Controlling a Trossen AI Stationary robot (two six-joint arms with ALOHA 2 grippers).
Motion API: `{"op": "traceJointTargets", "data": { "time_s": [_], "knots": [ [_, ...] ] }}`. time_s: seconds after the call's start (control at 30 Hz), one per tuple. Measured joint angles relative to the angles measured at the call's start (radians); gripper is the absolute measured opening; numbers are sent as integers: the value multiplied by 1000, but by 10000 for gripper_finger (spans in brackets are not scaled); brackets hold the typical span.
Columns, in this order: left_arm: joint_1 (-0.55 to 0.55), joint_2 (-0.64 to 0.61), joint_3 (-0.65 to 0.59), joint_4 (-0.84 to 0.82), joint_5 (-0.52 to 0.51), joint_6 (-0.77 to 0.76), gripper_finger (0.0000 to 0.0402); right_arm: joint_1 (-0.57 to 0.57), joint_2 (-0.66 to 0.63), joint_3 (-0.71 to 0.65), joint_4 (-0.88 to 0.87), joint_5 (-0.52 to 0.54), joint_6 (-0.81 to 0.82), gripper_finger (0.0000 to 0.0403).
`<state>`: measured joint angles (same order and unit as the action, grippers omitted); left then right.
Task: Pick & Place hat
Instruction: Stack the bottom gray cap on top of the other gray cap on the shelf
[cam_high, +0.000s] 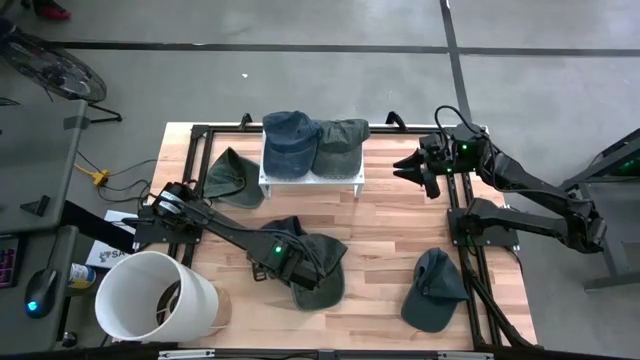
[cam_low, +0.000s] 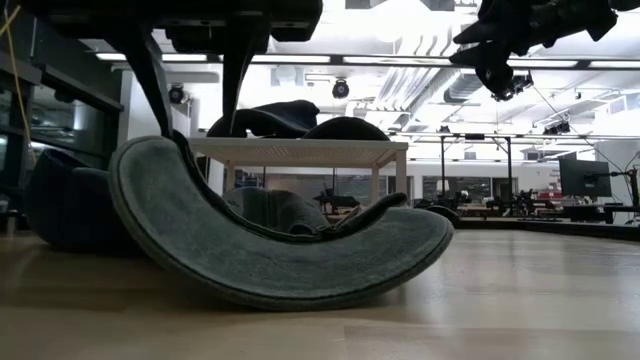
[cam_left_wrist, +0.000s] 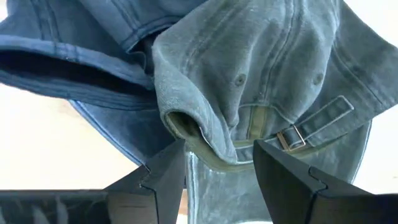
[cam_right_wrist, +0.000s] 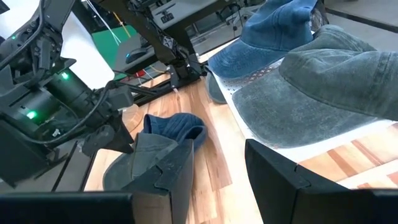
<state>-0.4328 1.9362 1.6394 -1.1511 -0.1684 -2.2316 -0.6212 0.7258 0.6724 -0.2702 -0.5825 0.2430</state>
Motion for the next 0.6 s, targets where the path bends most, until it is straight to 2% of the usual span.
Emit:
{"op": "traceJointTargets", "data": {
  "time_s": [0.17,0.6],
  "knots": [
    [-7,0,4,29,1,-8,184,0,0,0,-14,0,-24,138],
    [-26,30,17,-39,28,-95,184,0,0,0,-24,0,-42,138]
  ]
}}
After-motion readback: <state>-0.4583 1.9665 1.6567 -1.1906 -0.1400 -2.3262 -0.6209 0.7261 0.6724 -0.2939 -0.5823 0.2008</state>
